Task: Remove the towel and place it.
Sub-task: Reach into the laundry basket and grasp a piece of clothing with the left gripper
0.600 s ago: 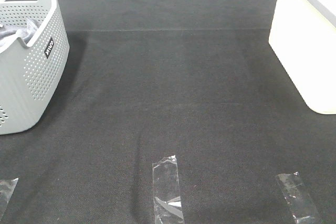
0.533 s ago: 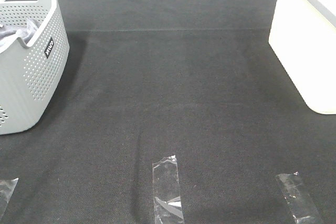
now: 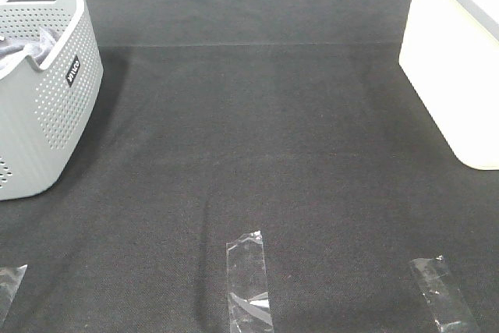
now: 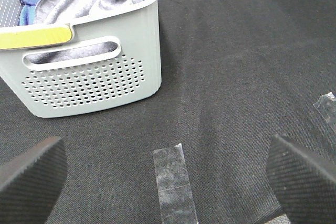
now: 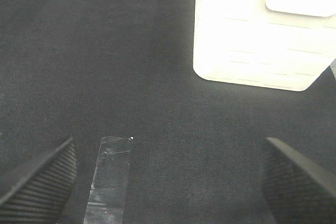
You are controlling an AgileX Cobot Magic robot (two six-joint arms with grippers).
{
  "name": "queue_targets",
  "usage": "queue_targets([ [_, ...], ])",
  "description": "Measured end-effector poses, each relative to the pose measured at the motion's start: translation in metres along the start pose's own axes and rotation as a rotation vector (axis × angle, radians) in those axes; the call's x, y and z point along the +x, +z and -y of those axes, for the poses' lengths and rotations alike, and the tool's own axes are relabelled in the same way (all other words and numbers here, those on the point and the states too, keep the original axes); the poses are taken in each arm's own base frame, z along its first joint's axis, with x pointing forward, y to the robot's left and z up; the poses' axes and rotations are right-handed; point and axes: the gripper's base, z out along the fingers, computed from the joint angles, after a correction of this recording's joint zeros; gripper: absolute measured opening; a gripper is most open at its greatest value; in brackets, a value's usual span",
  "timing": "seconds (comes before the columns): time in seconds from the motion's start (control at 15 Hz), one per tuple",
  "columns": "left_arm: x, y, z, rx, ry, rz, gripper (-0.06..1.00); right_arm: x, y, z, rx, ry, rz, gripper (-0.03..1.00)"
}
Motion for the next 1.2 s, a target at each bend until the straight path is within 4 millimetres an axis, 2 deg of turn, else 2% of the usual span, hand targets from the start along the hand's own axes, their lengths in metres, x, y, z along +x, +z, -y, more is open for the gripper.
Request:
queue_targets([
  [1.2,0.0000,0.0000,0.0000,0.000,0.000,0.000,0.99,0.0000,0.0000,0.0000,0.000,0.000,0.000,0.87],
])
